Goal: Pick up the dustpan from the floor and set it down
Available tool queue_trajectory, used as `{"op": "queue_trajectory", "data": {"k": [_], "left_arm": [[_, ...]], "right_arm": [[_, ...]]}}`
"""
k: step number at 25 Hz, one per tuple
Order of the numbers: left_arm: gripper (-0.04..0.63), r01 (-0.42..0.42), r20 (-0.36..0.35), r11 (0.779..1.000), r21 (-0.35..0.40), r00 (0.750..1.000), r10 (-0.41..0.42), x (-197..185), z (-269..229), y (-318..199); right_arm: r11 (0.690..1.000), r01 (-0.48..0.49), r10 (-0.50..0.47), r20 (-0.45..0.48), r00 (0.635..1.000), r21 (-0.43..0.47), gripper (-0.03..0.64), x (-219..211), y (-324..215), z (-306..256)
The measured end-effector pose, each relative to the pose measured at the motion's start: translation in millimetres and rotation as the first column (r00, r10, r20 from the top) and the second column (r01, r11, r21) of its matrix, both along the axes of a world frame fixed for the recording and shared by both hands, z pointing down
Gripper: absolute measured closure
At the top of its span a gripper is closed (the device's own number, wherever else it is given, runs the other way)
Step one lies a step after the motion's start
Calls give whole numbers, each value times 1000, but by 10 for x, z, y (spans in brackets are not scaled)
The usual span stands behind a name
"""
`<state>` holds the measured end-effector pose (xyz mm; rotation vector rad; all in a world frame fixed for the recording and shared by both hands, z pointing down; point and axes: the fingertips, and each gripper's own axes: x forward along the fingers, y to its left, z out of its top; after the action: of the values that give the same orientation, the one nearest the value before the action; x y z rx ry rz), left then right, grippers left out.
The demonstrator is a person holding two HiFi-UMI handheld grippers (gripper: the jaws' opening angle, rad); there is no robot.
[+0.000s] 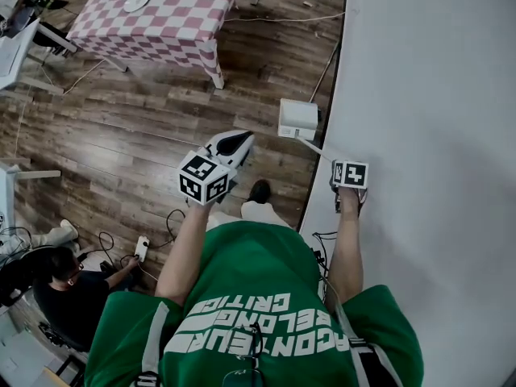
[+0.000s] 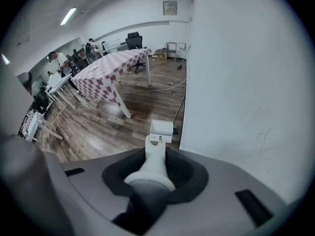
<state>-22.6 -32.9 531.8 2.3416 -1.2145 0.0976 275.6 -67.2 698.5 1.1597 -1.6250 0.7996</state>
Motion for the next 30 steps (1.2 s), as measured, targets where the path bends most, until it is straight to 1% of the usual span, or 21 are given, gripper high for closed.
{"op": "queue_trajectory", "data": {"k": [3,6,11,15,18,22,27,28,30], "left_arm": [[592,16,-3,1000,14,1000,-16,-52,-54,-14],[591,33,-5,999,29,999,-33,-100,-96,-41],[592,61,-10,997,41,998,-61,-187,-148,-78],[592,74,-11,996,52,997,-74,-213,-193,-114],[592,78,-6,995,57,997,-78,-227,-214,-138],[592,82,0,995,60,997,-82,-224,-222,-146],[592,88,9,994,66,996,-89,-218,-228,-183],[592,91,16,993,71,996,-92,-218,-234,-193],[592,102,52,991,83,993,-107,-231,-245,-207]], "right_arm": [[996,20,-21,10,1000,88,505,-106,-186,-391],[983,29,-34,23,999,183,505,-187,-369,-786],[945,43,-65,58,996,325,505,-305,-577,-1371],[914,45,-77,64,995,403,505,-348,-669,-1765],[898,44,-84,72,994,438,505,-379,-732,-1940],[885,41,-86,76,993,463,505,-384,-756,-2045],[886,40,-88,83,993,461,505,-375,-774,-2034],[887,41,-88,81,993,459,505,-368,-777,-2030],[891,43,-88,80,993,453,503,-362,-771,-2019]]}}
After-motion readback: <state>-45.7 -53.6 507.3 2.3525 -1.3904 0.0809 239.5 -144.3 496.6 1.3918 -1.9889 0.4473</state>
